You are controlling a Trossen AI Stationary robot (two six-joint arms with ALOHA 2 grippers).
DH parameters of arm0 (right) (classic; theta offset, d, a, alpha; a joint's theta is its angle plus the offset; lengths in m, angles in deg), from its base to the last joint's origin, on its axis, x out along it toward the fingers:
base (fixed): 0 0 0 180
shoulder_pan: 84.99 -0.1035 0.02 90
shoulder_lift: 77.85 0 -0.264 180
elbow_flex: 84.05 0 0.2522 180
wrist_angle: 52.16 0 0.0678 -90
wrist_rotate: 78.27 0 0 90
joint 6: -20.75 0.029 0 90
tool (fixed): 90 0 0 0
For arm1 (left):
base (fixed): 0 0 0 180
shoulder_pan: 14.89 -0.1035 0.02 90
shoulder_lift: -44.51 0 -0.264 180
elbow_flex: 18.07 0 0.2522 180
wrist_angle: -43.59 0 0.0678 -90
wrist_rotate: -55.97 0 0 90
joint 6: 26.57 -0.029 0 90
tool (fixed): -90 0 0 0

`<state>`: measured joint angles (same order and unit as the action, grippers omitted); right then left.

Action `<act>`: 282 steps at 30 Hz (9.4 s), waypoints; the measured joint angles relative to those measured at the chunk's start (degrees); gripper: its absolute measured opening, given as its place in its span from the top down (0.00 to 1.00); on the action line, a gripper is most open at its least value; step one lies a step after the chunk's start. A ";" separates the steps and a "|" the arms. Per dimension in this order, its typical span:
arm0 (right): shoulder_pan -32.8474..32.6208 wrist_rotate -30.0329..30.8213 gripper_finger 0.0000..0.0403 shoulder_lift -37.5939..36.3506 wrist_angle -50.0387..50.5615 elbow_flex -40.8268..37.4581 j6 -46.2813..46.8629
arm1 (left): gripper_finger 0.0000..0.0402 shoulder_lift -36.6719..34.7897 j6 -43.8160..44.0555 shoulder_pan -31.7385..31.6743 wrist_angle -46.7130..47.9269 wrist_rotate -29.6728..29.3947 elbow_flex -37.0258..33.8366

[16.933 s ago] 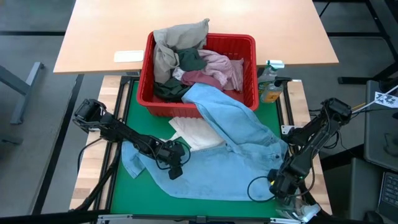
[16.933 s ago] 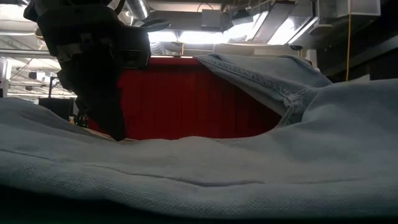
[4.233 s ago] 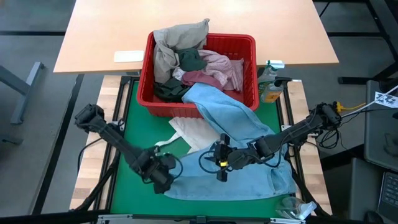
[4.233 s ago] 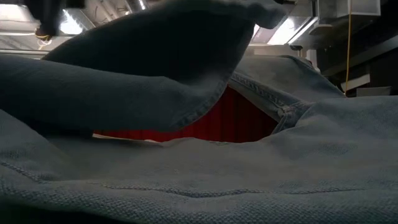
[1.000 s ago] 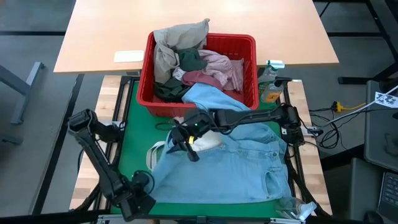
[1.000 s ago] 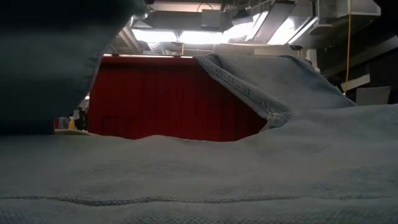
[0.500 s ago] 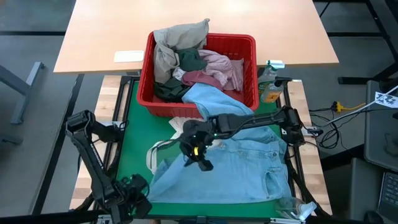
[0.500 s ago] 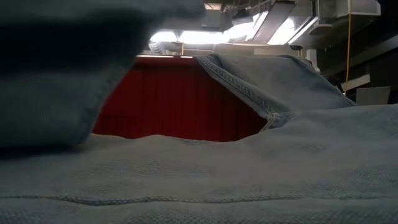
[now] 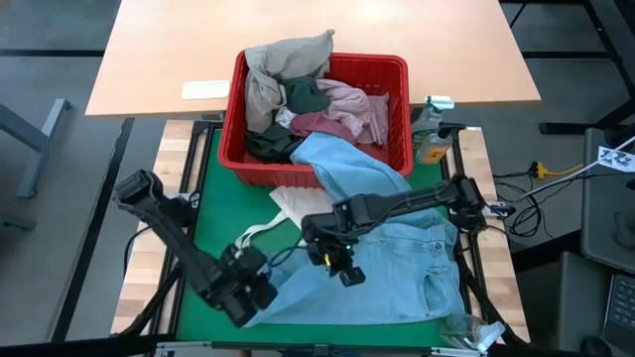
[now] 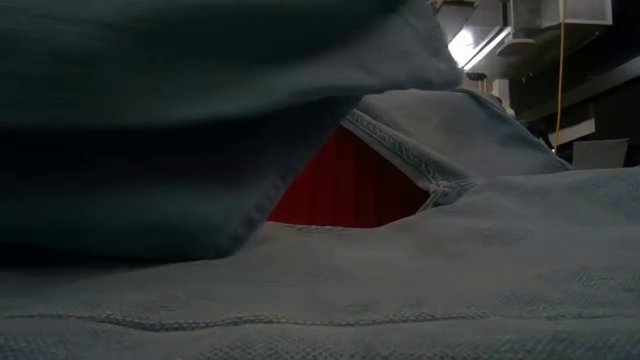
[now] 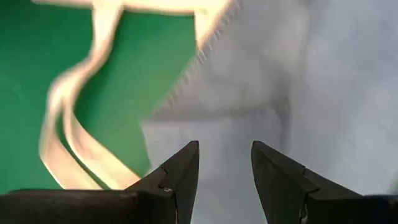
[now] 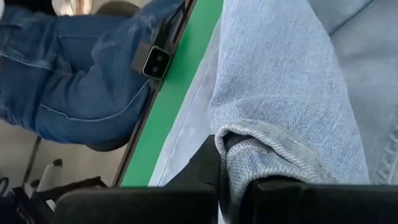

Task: Fold laundry
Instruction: Fold the blue jeans

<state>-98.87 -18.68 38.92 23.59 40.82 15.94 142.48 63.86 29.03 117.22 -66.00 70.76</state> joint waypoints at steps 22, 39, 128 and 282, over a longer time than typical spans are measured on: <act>-1.98 2.49 0.96 0.06 1.21 -0.07 -0.21 | 0.65 -0.09 -44.14 -17.24 -12.85 23.82 -10.79; -1.91 3.44 0.96 0.06 1.06 -0.09 -0.21 | 0.65 -0.09 -61.09 -21.99 -14.32 33.07 -11.39; -1.85 25.83 0.96 0.13 3.66 -0.22 13.67 | 0.93 0.52 -18.84 -11.99 9.13 28.35 -11.34; -4.69 -0.44 0.96 -11.67 -30.75 -31.45 28.49 | 0.93 0.57 -9.50 -11.54 13.22 26.68 -11.37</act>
<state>-103.56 -19.12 27.25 -7.15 9.37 44.43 143.05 54.36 17.50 130.43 -39.31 59.40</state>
